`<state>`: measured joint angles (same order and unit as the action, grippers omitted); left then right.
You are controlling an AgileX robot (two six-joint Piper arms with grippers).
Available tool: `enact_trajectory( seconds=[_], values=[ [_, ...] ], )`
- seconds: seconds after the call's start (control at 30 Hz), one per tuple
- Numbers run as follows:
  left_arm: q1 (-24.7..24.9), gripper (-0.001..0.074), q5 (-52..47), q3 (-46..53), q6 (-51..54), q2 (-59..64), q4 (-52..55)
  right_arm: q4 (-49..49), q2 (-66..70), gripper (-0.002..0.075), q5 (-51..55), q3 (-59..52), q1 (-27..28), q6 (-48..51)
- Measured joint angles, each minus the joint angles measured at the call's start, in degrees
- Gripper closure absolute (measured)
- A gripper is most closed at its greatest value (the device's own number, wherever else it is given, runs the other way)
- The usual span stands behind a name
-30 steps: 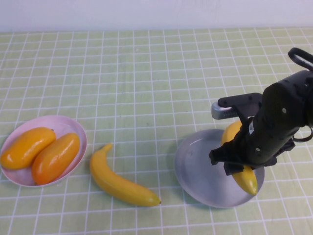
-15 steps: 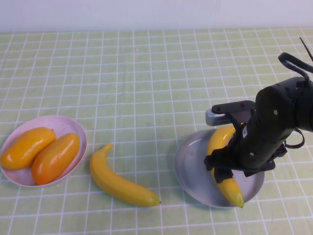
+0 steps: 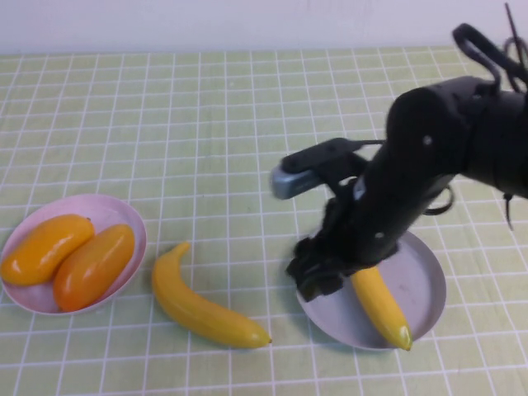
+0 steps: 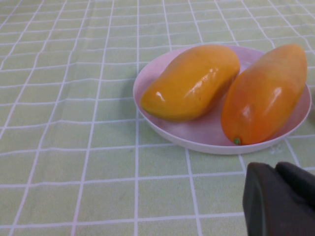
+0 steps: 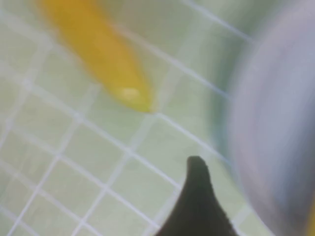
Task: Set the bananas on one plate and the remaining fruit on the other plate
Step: Put another type of fruit in the right plate
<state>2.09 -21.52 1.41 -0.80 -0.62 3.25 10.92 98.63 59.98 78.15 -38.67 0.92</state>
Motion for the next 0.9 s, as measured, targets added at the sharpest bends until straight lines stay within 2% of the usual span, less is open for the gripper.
enact_trajectory(
  seconds=[0.2, 0.33, 0.57, 0.9],
  values=[
    [0.00, 0.0731, 0.00, 0.00, 0.00, 0.00, 0.00, 2.13, 0.60, 0.0272, -7.24, 1.08, -8.04, 17.36],
    [0.00, 0.0731, 0.00, 0.00, 0.00, 0.00, 0.00, 2.47, 2.89, 0.0272, -13.04, 1.08, -11.53, 24.03],
    [0.00, 0.0731, 0.00, 0.00, 0.00, 0.00, 0.00, 2.50, 10.42, 0.0272, -15.43, 3.34, -12.59, 25.84],
    [0.00, 0.0731, 0.00, 0.00, 0.00, 0.00, 0.00, 2.89, 19.34, 0.0272, -12.21, 10.84, -12.68, 25.84]
  ],
)
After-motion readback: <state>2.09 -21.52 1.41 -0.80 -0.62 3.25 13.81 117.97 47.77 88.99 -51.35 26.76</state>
